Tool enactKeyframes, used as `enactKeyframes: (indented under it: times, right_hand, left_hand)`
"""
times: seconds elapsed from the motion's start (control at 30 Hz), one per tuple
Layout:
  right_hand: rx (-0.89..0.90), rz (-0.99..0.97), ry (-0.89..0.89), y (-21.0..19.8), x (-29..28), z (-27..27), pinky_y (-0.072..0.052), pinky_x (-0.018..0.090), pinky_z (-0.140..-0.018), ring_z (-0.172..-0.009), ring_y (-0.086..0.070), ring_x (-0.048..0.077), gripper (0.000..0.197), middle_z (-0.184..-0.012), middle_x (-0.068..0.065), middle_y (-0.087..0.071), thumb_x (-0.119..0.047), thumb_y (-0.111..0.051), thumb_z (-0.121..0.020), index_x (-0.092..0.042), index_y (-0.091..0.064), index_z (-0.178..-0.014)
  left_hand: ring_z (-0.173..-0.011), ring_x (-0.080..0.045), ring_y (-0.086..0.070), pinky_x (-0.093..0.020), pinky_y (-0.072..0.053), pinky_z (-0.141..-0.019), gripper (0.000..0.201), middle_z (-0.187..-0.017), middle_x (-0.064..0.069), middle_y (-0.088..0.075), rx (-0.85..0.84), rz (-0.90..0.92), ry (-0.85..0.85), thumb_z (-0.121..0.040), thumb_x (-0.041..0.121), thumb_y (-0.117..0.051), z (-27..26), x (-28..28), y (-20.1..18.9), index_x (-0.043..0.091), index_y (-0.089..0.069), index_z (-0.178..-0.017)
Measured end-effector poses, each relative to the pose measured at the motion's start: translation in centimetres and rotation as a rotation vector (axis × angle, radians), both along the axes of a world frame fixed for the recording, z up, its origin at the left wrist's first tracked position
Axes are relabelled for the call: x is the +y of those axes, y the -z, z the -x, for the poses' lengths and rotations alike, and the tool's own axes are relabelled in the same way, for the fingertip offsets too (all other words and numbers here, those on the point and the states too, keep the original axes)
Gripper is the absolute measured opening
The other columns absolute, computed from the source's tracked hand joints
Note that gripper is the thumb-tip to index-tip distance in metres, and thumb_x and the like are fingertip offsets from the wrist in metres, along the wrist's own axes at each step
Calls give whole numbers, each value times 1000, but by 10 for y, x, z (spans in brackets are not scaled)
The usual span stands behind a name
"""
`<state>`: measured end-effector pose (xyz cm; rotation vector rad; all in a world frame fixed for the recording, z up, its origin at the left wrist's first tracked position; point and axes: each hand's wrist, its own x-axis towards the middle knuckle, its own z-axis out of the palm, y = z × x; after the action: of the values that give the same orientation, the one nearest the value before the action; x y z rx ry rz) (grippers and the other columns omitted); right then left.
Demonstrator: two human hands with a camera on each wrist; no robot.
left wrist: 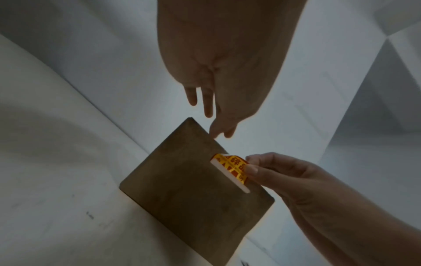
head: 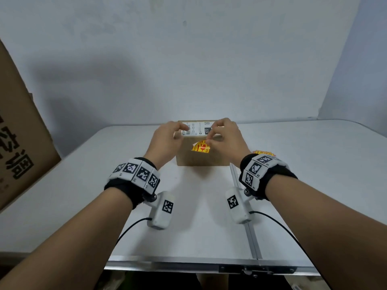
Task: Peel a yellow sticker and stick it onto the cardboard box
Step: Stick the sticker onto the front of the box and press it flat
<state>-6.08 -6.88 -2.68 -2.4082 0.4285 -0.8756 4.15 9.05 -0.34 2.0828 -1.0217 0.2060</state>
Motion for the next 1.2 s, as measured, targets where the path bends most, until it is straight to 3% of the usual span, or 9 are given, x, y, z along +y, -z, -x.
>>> enactKeyframes:
  times: [0.07, 0.2, 0.3, 0.47, 0.6, 0.83, 1.0, 1.2]
  right_hand:
    - [4, -58, -25, 0, -3, -4, -36, 28, -101, -117, -44, 15, 4, -107, -6, -51, -19, -73, -76, -15, -73, -79]
    - [13, -168, -77, 0, -11, -10, -41, 29, -105, -116, -50, 16, 5, -110, -3, -51, -15, -75, -75, -14, -72, -79]
    - [44, -154, -90, 0, -15, -13, -41, 28, -103, -115, -50, 15, 5, -112, 0, -54, -17, -75, -75, -14, -74, -79]
    - [64, -141, -81, 0, -20, -14, -32, 6, -84, -112, -50, 13, 5, -112, 0, -54, -17, -75, -75, -13, -75, -80]
    - [70, -133, -85, 0, -21, -16, -35, 18, -92, -112, -50, 14, 4, -112, 1, -55, -17, -75, -76, -16, -74, -79]
    - [10, -140, -53, 8, -18, -21, -35, 19, -90, -110, -50, 14, 3, -107, -1, -55, -18, -73, -75, -15, -73, -77]
    - [20, -120, -53, 8, -19, -21, -38, 25, -96, -113, -48, 15, 4, -108, -3, -55, -19, -73, -75, -16, -73, -77]
    - [21, -71, -45, 9, -16, -21, -39, 37, -102, -114, -47, 18, 4, -105, -4, -53, -20, -72, -75, -17, -71, -76]
  left_hand:
    - [-121, -22, -52, -16, -34, -89, 40, -134, -3, -55, -42, -161, 89, -88, 3, -51, 0, -6, -5, 17, -62, -123]
    - [-122, -22, -52, -18, -34, -95, 40, -135, -3, -56, -8, -261, 186, -90, 12, -53, 0, -11, -5, 17, -58, -129]
    - [-112, -21, -58, -23, -40, -91, 37, -124, -1, -64, -48, -248, 158, -89, 21, -59, -3, -13, -3, 20, -60, -126]
    - [-90, -21, -56, -26, -41, -71, 30, -111, -5, -65, -113, -291, 187, -84, 23, -63, -11, -20, 2, 19, -55, -112]
    - [-97, -27, -60, -33, -48, -78, 26, -113, -5, -66, -151, -275, 187, -84, 28, -62, -17, -21, 7, 20, -54, -108]
    - [-97, -19, -58, -39, -47, -83, 30, -104, 3, -67, -210, -299, 190, -80, 46, -64, -22, -23, 14, 19, -58, -93]
    - [-102, -21, -62, -36, -48, -84, 13, -113, 1, -69, -260, -259, 145, -85, 28, -61, -24, -25, 16, 16, -61, -89]
    - [-101, -21, -62, -40, -48, -87, 14, -107, 5, -71, -264, -233, 106, -85, 26, -59, -24, -27, 19, 16, -64, -94]
